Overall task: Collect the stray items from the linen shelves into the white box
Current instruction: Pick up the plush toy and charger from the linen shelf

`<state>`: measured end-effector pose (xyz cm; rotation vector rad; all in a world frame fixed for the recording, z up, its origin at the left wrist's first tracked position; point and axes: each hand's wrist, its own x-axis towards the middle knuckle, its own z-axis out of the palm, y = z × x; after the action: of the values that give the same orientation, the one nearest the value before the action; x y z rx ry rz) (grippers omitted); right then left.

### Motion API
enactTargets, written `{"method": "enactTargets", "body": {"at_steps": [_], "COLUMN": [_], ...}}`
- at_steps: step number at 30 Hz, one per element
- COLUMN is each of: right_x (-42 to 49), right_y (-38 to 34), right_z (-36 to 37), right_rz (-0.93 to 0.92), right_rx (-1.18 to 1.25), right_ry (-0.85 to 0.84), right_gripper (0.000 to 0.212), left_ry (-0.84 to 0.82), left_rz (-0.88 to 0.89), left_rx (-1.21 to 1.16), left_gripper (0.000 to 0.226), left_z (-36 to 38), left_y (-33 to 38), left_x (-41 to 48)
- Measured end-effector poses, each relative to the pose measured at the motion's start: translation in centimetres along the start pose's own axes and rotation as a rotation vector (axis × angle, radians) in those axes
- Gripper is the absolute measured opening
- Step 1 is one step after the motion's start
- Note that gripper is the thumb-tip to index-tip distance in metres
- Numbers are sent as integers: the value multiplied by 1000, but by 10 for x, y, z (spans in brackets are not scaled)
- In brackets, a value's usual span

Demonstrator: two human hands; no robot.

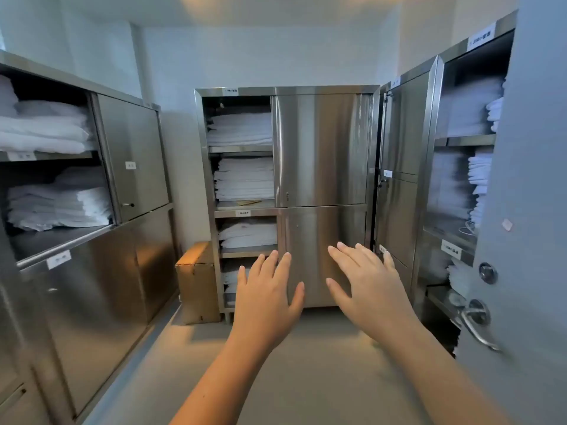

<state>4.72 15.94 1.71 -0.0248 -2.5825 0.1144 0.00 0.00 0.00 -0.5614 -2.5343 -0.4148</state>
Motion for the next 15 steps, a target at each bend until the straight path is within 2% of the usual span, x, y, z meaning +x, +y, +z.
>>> {"method": "enactTargets", "body": {"at_steps": [7, 15], "right_x": [35, 100], "right_y": [38, 56], "right_z": [52, 115], "right_rz": [16, 81], "right_rx": [12, 5], "right_ry": [-55, -72], "right_gripper": [55, 54], "left_ry": [-15, -51], "left_rz": [49, 133], "left_rx": [-21, -89], "left_gripper": [58, 58], "left_z": [57, 119], "left_y": [5, -22], "left_x": [47, 115]}}
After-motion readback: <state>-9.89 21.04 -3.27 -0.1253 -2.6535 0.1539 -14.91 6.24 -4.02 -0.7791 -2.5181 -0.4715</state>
